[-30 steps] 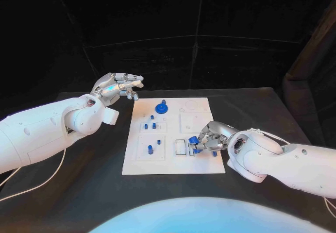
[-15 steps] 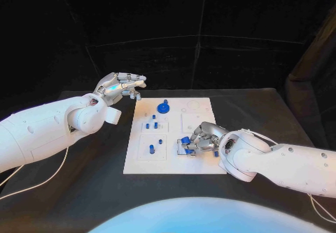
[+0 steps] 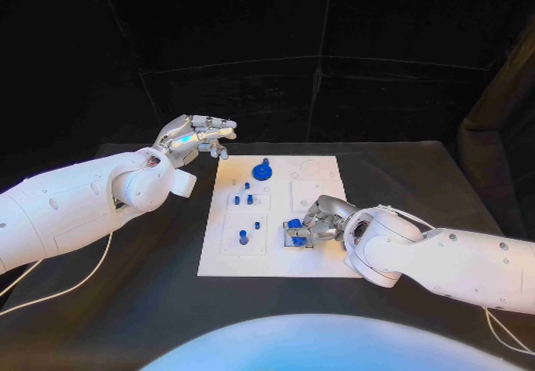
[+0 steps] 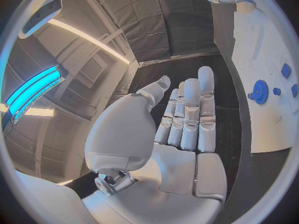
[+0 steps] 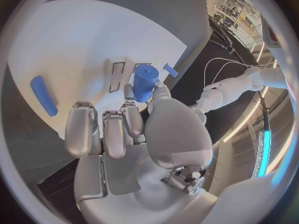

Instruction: Assemble the parts on the task board

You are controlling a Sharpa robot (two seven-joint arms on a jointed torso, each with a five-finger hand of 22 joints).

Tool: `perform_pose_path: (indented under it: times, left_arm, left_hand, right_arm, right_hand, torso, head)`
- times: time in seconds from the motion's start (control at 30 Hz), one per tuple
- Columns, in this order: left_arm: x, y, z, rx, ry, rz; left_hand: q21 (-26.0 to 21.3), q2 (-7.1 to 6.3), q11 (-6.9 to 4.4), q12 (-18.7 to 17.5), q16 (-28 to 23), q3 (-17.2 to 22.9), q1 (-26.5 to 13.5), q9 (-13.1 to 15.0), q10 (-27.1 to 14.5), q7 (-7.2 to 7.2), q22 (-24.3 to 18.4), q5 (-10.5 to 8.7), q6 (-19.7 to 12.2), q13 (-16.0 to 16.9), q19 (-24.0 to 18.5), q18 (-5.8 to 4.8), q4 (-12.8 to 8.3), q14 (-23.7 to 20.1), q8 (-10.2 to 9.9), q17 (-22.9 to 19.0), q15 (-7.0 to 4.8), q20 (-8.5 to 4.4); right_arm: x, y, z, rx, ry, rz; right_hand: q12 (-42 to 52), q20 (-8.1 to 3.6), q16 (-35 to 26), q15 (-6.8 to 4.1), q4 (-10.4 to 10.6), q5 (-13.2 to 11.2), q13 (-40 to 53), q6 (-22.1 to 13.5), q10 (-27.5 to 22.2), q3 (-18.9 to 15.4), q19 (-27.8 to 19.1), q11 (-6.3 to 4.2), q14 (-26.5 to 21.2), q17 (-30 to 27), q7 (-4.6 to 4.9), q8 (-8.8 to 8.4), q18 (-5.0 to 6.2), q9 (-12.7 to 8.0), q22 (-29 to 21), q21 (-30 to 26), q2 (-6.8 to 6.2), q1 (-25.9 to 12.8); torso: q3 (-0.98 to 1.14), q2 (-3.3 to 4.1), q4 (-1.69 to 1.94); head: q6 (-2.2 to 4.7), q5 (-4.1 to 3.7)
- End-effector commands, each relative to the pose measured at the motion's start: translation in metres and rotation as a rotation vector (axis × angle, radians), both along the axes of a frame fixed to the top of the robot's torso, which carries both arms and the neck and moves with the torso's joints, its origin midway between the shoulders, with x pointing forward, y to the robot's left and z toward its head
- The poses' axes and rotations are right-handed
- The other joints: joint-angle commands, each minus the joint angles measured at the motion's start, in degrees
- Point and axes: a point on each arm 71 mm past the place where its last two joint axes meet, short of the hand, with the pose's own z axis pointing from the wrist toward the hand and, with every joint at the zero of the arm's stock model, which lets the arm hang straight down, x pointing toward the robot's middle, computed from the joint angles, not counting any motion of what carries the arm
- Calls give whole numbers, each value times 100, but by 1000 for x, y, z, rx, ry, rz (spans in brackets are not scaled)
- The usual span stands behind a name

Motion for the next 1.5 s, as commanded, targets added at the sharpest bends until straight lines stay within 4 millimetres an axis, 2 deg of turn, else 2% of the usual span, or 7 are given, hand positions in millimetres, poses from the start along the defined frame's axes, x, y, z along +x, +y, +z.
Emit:
perform_pose_path:
  times: [0.03,0.2,0.43,0.7,0.9,1.23,1.5]
  left_arm:
    - [0,-2,1,-11,0,-12]
    - [0,-2,1,-11,1,-13]
    - [0,-2,1,-11,2,-14]
    - [0,-1,1,-10,3,-14]
    - [0,-1,1,-10,3,-15]
    - [-1,0,1,-9,3,-12]
    - [-1,1,1,-8,2,-8]
  left_hand:
    - [-20,36,-4,30,30,-26,20,-8,-38,3,-7,22,-23,9,26,76,-9,-24,27,-6,-1,4]
    - [-20,36,-4,30,30,-26,20,-8,-38,3,-7,22,-23,9,26,76,-9,-24,27,-6,-1,4]
    - [-20,36,-4,30,30,-26,20,-8,-38,3,-7,22,-23,9,26,76,-9,-24,27,-6,-1,4]
    - [-27,36,-3,44,33,-37,23,-9,-52,5,-13,22,-30,8,27,76,-11,-29,31,-15,1,5]
    - [-27,36,-3,44,33,-37,23,-9,-52,5,-13,22,-30,8,27,76,-11,-29,31,-15,1,5]
    - [-28,35,-2,46,33,-39,24,-9,-57,5,-14,22,-33,7,26,76,-13,-31,32,-17,1,5]
    - [-28,35,-2,46,33,-39,24,-9,-57,5,-14,22,-33,7,26,76,-13,-31,32,-17,1,5]
  right_arm:
    - [1,0,1,-31,-12,-2]
    - [3,0,2,-44,-34,-7]
    - [4,0,3,-42,-53,-5]
    - [1,5,6,-25,-72,41]
    - [1,6,7,-36,-94,55]
    - [-2,-19,17,90,-138,18]
    - [-5,-68,24,62,-111,-36]
  right_hand:
    - [-64,-34,7,-26,7,-576,-10,4,-16,-101,-18,-1,365,223,7,-36,-29,40,-22,-6,-40,-170]
    - [-239,-29,-17,-10,39,-1282,-113,-46,-96,62,-40,17,356,192,20,-61,-20,110,-66,-39,-412,-618]
    - [-329,-19,-25,-5,47,-1424,-161,-75,-132,288,-46,22,355,188,33,-74,-19,154,-76,-51,-671,-852]
    - [-282,-32,10,-29,-367,-882,-90,10,-82,634,-14,-9,373,274,-1,-21,-36,259,17,-1,-364,254]
    - [-252,-61,53,-61,-818,-1127,-54,98,-42,834,8,-48,389,367,-37,67,-50,336,88,39,-156,948]
    - [-341,-6,69,21,-588,-298,-97,-234,-83,534,2,58,392,409,90,-186,-52,261,86,38,-145,516]
    - [-474,31,74,54,-559,-69,-184,-277,-149,436,-6,93,393,427,127,-304,-50,186,88,39,-69,532]
  torso:
    - [1,-3,-6]
    - [2,1,-5]
    - [3,-1,-4]
    - [6,0,-7]
    - [5,-3,-5]
    - [6,-13,-26]
    - [6,-22,-51]
  head:
    - [-1,-6]
    - [-1,-9]
    - [-1,-8]
    - [-1,-4]
    - [-1,-18]
    - [-1,-93]
    - [-1,-223]
